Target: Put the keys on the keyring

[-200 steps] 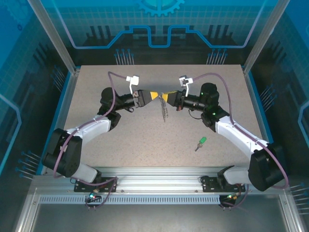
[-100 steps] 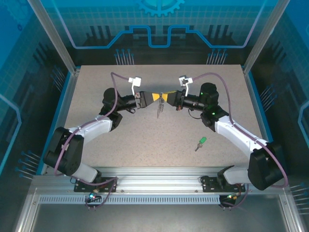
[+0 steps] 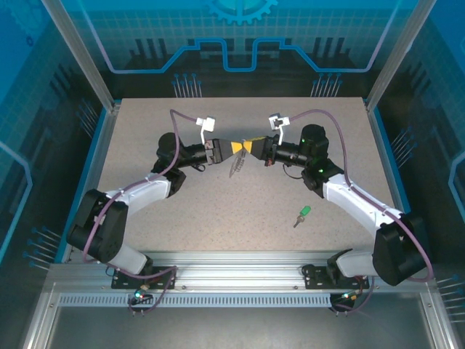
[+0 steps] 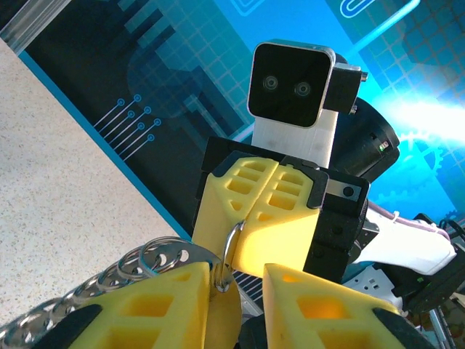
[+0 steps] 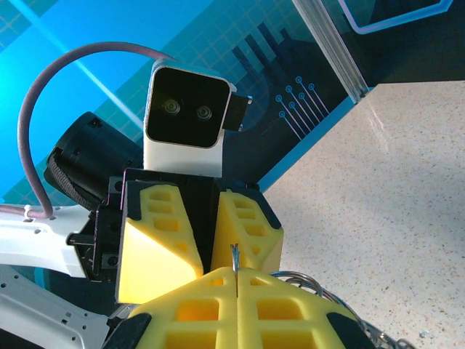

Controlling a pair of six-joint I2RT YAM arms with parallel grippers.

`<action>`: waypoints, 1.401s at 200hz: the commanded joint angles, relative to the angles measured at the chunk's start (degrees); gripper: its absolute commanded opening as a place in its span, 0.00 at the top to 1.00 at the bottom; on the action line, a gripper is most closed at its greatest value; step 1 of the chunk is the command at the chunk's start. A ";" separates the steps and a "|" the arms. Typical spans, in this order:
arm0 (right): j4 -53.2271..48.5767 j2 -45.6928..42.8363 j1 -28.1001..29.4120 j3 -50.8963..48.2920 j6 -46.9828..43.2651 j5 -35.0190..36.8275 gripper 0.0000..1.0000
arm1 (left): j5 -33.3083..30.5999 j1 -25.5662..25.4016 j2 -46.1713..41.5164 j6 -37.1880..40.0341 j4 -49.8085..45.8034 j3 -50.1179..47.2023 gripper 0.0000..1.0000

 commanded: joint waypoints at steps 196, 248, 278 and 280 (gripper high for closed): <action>1.02 0.36 0.20 1.23 -1.06 -1.38 1.00 | -0.98 -0.95 2.25 0.82 4.09 1.99 0.82; 0.42 0.20 0.18 1.23 -1.32 -1.42 1.00 | -1.71 -0.98 2.27 0.41 5.08 2.00 0.79; 0.30 0.02 0.03 1.05 -1.33 -1.40 1.00 | -1.83 -0.96 2.54 0.39 5.37 2.17 0.80; 0.33 0.06 0.03 1.05 -1.33 -1.42 1.00 | -1.81 -0.98 2.54 0.35 5.37 2.18 0.81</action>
